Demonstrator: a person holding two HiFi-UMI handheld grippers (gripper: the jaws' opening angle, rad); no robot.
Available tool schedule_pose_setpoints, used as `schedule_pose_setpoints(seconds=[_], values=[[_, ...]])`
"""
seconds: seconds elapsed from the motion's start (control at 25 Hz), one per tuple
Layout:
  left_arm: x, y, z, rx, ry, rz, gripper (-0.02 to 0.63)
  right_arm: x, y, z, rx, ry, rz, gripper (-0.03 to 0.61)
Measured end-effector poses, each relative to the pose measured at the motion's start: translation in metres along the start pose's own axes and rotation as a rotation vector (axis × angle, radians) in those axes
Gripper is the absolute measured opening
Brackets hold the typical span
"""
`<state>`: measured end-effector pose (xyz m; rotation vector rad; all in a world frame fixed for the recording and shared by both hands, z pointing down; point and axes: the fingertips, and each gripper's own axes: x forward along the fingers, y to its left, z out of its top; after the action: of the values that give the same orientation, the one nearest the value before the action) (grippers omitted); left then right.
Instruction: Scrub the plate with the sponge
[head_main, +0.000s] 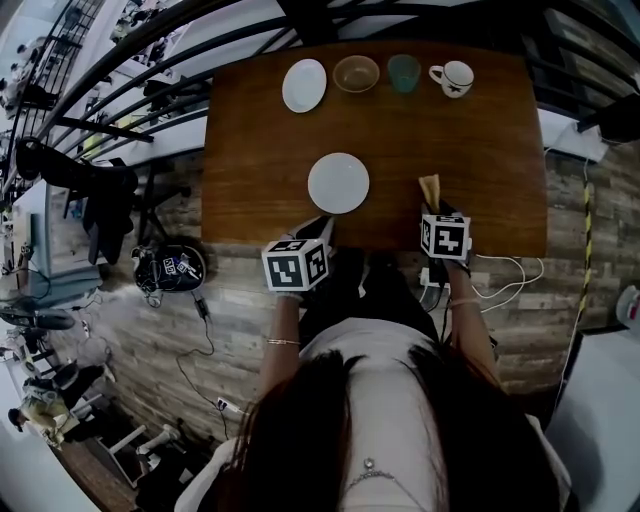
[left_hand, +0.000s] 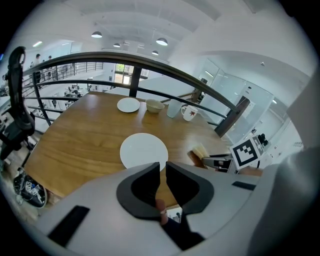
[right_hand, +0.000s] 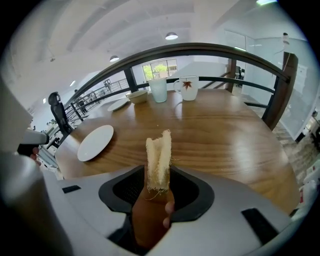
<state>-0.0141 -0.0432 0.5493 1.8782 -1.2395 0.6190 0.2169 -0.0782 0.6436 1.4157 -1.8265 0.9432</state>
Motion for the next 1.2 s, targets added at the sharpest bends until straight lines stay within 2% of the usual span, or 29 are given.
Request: schedule_pose_setpoints(seconds=[0.08,0.2,0.32,0.8,1.2], values=[[0.001,0.001,0.0,0.002,0.002,-0.004,0.048,0.002,-0.001,-0.004,-0.002,0.01,-0.015,0.17],[0.001,0.005,0.002,0.006,0.009,-0.011,0.048,0.0,-0.002,-0.006,-0.009,0.015,-0.048,0.116],[0.002,0.01,0.004,0.011,0.014,-0.022,0.048,-0.001,0.0,-0.005,0.001,0.01,-0.063,0.1],[0.007,0.049,0.01,0.02,0.076,-0.057,0.048,0.001,0.037,0.017,0.05,-0.009,-0.06,0.092],[0.016,0.078,0.01,0.028,0.13,-0.1,0.048,0.014,0.084,0.04,0.041,-0.02,-0.029,0.092]])
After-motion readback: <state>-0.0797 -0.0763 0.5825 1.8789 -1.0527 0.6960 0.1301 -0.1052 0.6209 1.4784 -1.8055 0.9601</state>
